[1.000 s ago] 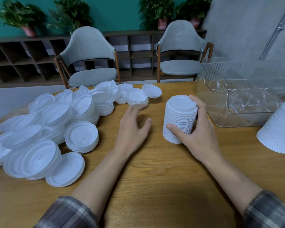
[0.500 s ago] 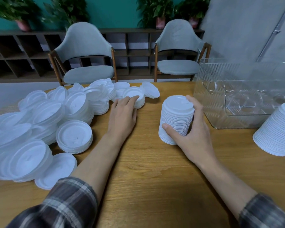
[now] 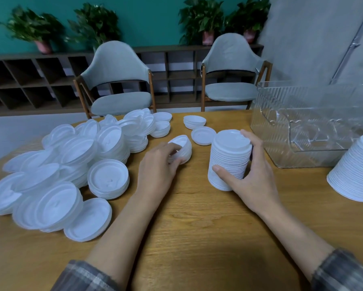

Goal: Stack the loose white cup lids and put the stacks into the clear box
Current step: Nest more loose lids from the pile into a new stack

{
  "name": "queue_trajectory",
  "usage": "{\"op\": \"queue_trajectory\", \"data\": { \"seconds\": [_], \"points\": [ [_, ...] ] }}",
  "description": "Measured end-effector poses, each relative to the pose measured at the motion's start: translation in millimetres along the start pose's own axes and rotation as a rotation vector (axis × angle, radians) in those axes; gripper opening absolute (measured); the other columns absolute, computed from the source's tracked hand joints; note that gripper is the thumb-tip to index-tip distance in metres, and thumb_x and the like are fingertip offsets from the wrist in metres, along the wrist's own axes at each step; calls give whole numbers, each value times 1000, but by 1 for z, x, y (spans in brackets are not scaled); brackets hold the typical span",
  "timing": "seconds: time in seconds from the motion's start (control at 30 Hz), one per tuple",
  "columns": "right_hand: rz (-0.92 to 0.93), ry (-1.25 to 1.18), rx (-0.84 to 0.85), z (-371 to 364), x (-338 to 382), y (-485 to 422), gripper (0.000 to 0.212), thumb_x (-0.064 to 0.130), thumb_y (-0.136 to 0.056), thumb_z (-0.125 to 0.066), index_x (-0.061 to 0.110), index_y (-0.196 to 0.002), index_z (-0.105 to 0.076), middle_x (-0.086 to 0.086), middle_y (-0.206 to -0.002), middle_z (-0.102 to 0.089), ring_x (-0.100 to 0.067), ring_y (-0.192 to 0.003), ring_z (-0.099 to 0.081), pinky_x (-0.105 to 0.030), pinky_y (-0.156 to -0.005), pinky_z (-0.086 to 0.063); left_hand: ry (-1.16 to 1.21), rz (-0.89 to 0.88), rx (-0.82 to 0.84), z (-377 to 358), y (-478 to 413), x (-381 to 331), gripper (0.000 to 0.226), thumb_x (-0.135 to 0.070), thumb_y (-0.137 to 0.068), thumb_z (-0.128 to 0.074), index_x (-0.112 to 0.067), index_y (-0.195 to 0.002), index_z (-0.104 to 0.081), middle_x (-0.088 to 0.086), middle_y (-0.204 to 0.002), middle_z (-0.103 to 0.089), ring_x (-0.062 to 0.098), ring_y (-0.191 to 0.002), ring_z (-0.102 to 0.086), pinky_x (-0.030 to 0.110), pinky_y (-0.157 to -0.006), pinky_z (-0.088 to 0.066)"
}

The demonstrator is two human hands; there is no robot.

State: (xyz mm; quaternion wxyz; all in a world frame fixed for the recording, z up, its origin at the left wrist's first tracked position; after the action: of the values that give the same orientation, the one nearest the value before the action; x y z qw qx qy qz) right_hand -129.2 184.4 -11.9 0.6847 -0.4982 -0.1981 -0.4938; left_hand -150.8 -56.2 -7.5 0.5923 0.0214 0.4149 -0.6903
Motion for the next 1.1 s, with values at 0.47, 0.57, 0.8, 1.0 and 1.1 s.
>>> {"op": "queue_trajectory", "data": {
  "seconds": [0.47, 0.57, 0.8, 1.0, 1.1],
  "points": [
    [-9, -2, 15, -1, 2, 1, 94, 45, -72, -90, 39, -146, -33, 52, -134, -37, 22, -125, -41, 0, -93, -35, 233, 97, -12, 20, -5, -22, 14, -31, -94, -78, -23, -104, -81, -17, -93, -74, 2, -92, -66, 24, -86, -53],
    [3, -23, 8, -1, 6, 1, 93, 53, -70, -86, 41, -145, -34, 54, -132, -37, 22, -125, -42, 0, -94, -35, 326, 152, -55, 26, -6, -26, 11, -29, -95, -78, -24, -104, -81, -17, -91, -76, 1, -91, -69, 17, -83, -52],
    [8, -140, -51, 1, 13, 3, 76, 68, -78, -72, 40, -143, -45, 40, -135, -52, 8, -130, -51, -9, -96, -44, 944, 385, -46, 26, -8, -35, 21, -7, -99, -67, -11, -118, -74, 4, -108, -78, 16, -97, -76, 37, -81, -64],
    [22, -158, -46, -1, 17, 4, 71, 64, -79, -73, 37, -139, -48, 24, -137, -58, -2, -130, -55, -14, -95, -49, 1233, 463, 91, 15, -3, -46, 36, -5, -102, -62, -19, -135, -66, 8, -107, -72, 23, -107, -74, 28, -78, -62],
    [36, -160, -39, -2, 19, 6, 79, 62, -79, -74, 38, -147, -41, 21, -139, -57, -1, -132, -54, -15, -98, -49, 1082, 358, 126, 9, 1, -53, 36, -12, -101, -67, -18, -136, -67, 7, -90, -66, 18, -83, -64, 28, -76, -55]
  ]
}}
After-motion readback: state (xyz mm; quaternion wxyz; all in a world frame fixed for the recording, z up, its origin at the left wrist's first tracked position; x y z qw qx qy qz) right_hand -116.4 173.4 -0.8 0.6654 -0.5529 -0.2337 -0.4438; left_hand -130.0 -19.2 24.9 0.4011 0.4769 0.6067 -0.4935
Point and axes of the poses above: each hand's wrist, its own y-axis away from the middle knuckle, its own z-axis out of the back of the hand, x = y × z, the point moved 4 cm from there along -y, towards the middle knuckle
